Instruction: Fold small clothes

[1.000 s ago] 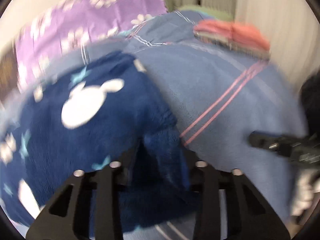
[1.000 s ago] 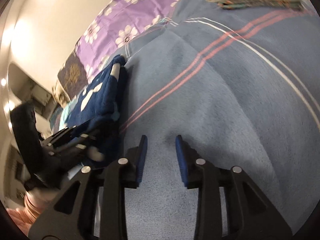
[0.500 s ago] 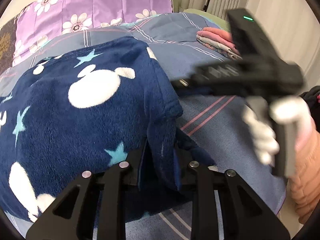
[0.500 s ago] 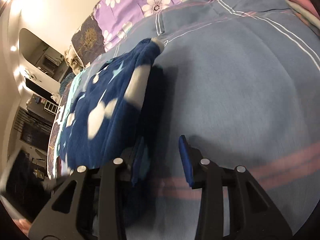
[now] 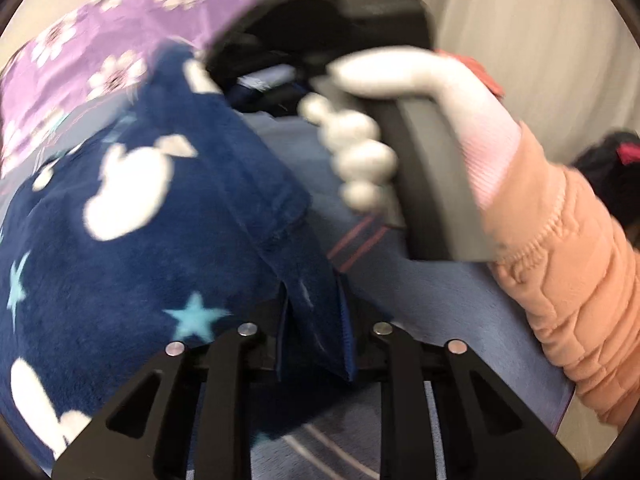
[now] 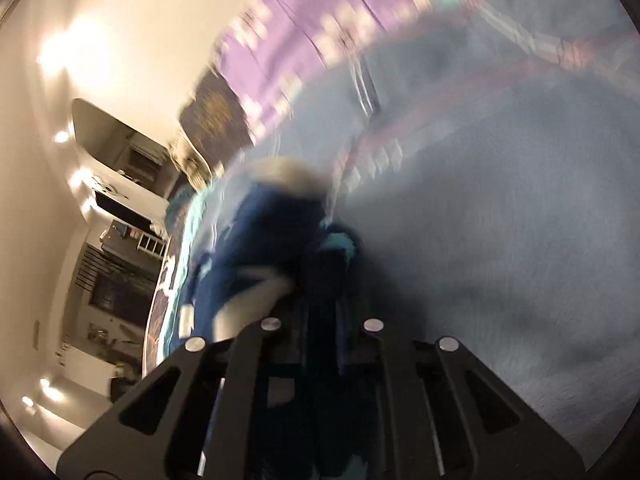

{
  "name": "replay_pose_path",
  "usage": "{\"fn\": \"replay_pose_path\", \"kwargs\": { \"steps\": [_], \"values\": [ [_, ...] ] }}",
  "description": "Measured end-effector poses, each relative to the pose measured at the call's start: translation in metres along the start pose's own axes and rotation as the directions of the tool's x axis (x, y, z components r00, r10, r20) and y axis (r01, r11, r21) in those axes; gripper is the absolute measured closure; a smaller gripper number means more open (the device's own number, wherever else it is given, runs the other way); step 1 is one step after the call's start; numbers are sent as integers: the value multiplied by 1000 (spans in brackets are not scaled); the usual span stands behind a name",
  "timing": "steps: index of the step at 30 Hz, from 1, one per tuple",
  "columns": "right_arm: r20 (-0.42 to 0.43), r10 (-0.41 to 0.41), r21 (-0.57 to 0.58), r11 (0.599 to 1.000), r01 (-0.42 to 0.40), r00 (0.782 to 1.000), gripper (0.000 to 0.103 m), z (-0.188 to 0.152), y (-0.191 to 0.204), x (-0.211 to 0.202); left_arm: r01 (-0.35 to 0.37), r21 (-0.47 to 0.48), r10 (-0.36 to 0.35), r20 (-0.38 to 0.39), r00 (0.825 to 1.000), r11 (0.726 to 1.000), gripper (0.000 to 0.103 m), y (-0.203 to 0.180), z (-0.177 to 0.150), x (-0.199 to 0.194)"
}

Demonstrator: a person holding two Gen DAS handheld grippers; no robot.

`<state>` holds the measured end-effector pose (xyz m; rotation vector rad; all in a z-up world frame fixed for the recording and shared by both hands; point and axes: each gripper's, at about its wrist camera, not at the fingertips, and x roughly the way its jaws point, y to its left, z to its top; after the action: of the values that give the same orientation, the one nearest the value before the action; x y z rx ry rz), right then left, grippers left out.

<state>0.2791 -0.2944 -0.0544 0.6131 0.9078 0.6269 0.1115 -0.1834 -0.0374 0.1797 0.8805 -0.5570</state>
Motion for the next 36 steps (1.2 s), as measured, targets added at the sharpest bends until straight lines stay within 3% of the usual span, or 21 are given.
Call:
{"fn": "replay_pose_path", "kwargs": {
  "steps": [4, 6, 8, 10, 12, 14, 16, 17, 18, 19, 20, 21, 22, 24, 25, 27, 28, 30, 31, 34, 36],
  "values": [
    [-59, -158, 15, 987, 159, 986, 93, 4, -27, 30, -4, 29, 4, -10, 1000, 1000, 82, -7, -5, 19],
    [-56, -120, 35, 992, 122, 991, 92, 0, -38, 35, 18, 1, -18, -13, 1000, 1000, 82, -3, -5, 19],
    [-37, -94, 71, 993, 96, 995, 83, 1, -40, 23, 23, -2, -23, -11, 1000, 1000, 79, -1, -7, 18],
    [-4, -123, 92, 988, 123, 992, 63, 5, -36, 3, 21, -3, -22, -6, 1000, 1000, 78, -2, -9, 17],
    [43, -119, 96, 989, 115, 992, 60, 8, -30, -20, 22, -7, -22, -6, 1000, 1000, 77, -2, -8, 17],
    [68, -17, 71, 997, 12, 998, 60, 6, -17, -44, 25, -14, -25, -4, 1000, 1000, 75, -2, -6, 18],
    [50, 101, -15, 995, -101, 994, 86, 1, 4, -52, 27, -17, -27, -4, 1000, 999, 74, -2, -6, 18],
    [7, 150, -75, 986, -149, 989, 91, -6, 18, -49, 29, -16, -29, -4, 1000, 999, 72, -3, -6, 18],
    [-17, 139, -103, 985, -140, 990, 92, -11, 24, -45, 28, -14, -28, -4, 1000, 1000, 72, -5, -6, 18],
    [-40, 39, -151, 988, -44, 998, 95, -17, 30, -34, 24, -11, -24, -3, 1000, 1000, 71, -6, -6, 18],
    [-43, -128, -185, 976, 118, 991, 98, -20, 28, -20, 22, -11, -22, -2, 1000, 1000, 71, -7, -4, 18],
    [-41, -307, -214, 932, 291, 951, 103, -23, 22, -4, 23, -17, -23, 1, 1000, 1000, 71, -8, -4, 15],
    [-53, -370, -219, 910, 351, 927, 103, -27, 12, 12, 27, -29, -27, 3, 1000, 999, 71, -8, -4, 12],
    [-18, -308, -157, 940, 302, 951, 103, -31, 8, 3, 77, -65, -77, 12, 997, 995, 71, -1, -8, -3],
    [-13, -308, -154, 941, 302, 951, 103, -32, 11, -2, 94, -75, -93, 22, 995, 993, 71, 2, -10, -10],
    [17, -346, -189, 920, 343, 938, 103, -33, 25, -19, 108, -95, -103, 53, 993, 990, 71, 16, -21, -32],
    [37, -370, -205, 906, 370, 928, 96, -37, 32, -28, 106, -110, -99, 70, 993, 988, 71, 23, -27, -43],
    [84, -421, -242, 871, 428, 903, 93, -38, 48, -38, 104, -183, -83, 120, 989, 978, 71, 51, -46, -74],
    [104, -421, -267, 861, 433, 901, 91, -41, 55, -46, 97, -217, -68, 139, 988, 971, 71, 63, -55, -86],
    [123, -388, -338, 849, 406, 913, 77, -59, 80, -62, 12, -367, 65, 195, 979, 930, 71, 121, -91, -134],
    [124, -371, -403, 829, 388, 921, 73, -75, 102, -64, -84, -462, 199, 205, 958, 883, 71, 163, -122, -168]
  ]
}}
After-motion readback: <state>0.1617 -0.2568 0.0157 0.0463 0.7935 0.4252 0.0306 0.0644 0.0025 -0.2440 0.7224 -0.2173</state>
